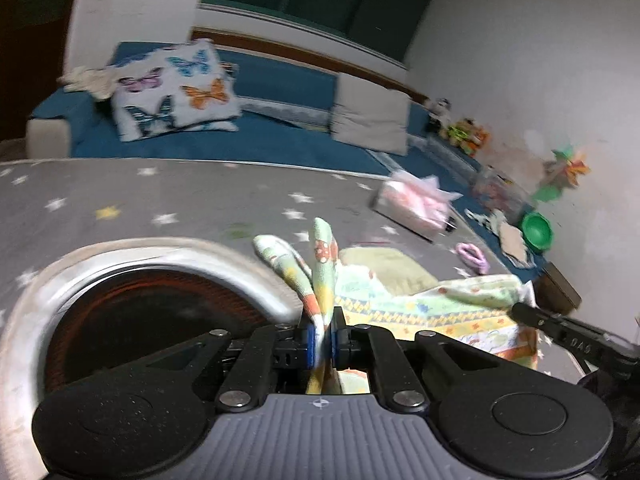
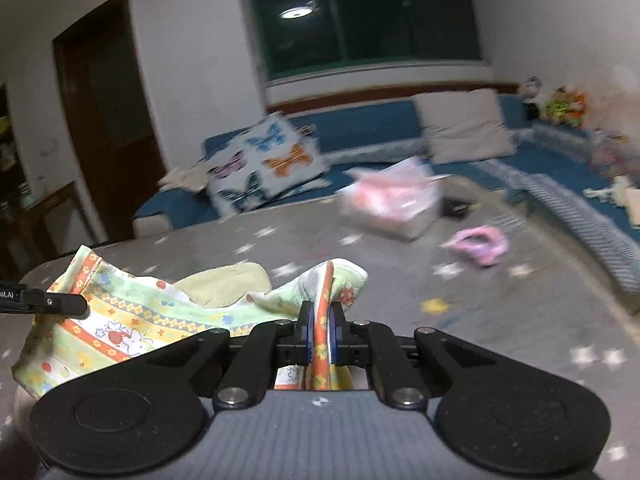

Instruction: Fold clothes

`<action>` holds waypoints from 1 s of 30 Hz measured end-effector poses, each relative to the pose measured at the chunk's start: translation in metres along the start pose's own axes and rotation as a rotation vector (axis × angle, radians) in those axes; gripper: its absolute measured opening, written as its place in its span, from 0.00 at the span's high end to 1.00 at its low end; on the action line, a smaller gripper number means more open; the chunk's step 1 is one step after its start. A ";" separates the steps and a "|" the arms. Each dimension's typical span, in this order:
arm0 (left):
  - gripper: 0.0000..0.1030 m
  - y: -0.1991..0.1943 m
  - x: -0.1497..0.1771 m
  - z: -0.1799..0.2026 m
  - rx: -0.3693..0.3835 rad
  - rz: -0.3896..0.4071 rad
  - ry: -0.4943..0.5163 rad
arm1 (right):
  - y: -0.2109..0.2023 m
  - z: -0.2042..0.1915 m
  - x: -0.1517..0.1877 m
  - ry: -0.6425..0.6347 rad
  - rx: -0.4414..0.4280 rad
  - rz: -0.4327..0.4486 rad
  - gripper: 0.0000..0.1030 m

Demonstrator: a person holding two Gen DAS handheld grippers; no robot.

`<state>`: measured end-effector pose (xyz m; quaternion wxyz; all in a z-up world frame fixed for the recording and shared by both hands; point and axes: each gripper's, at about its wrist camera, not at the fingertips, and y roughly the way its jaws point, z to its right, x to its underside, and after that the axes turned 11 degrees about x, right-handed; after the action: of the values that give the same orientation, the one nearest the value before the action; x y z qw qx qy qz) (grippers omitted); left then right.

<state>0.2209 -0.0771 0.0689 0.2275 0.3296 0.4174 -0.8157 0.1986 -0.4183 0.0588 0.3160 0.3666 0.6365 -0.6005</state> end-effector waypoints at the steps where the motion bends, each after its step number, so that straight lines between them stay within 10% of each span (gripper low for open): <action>1: 0.92 0.011 -0.002 0.006 0.008 -0.013 0.009 | 0.002 0.007 0.000 0.006 0.019 -0.005 0.94; 11: 0.85 0.089 0.002 0.042 -0.059 -0.131 0.144 | 0.031 0.069 0.012 0.052 0.194 -0.084 0.89; 15: 0.47 0.087 -0.002 0.043 -0.146 -0.093 0.216 | 0.032 0.074 0.015 0.058 0.197 -0.084 0.87; 30: 0.70 0.156 0.000 0.069 -0.016 -0.184 0.316 | 0.086 0.017 0.005 0.014 0.010 -0.149 0.87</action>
<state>0.2982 -0.2200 0.0158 0.0862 0.4122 0.4828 -0.7679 0.2676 -0.4338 0.0075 0.2643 0.3238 0.6613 -0.6229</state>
